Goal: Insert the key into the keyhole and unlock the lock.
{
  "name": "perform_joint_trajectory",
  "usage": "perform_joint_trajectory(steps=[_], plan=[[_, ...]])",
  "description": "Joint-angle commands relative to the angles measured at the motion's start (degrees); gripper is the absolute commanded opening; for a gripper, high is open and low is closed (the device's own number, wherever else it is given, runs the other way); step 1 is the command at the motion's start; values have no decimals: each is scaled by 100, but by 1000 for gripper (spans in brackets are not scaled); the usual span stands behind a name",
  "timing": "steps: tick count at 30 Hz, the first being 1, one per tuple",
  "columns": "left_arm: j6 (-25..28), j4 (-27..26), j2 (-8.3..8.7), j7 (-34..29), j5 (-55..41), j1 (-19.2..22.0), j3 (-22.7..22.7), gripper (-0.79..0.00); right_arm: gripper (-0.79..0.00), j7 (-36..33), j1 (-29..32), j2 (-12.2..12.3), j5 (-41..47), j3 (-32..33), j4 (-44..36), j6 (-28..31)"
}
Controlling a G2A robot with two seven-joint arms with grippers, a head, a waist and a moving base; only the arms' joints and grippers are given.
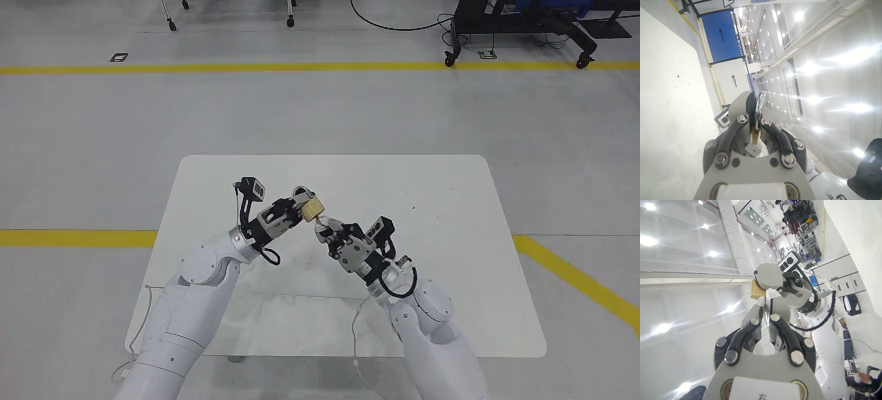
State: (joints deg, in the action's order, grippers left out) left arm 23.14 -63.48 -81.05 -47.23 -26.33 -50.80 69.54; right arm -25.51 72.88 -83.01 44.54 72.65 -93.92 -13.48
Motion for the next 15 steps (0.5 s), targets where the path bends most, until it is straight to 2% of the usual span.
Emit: perform_joint_trajectory(steps=[1,10,15], plan=[[73,10,4,-2,23,-1,-6,-785,-785,-178,-44,-1,342,33,113,-104],[250,39,16,18,22,0,-14,-785,-785,-302,-141,25,618,85,341,-190],[277,69,21,45,27,16,-26,-785,-785,-142,-86,74,19,70,103,-25]])
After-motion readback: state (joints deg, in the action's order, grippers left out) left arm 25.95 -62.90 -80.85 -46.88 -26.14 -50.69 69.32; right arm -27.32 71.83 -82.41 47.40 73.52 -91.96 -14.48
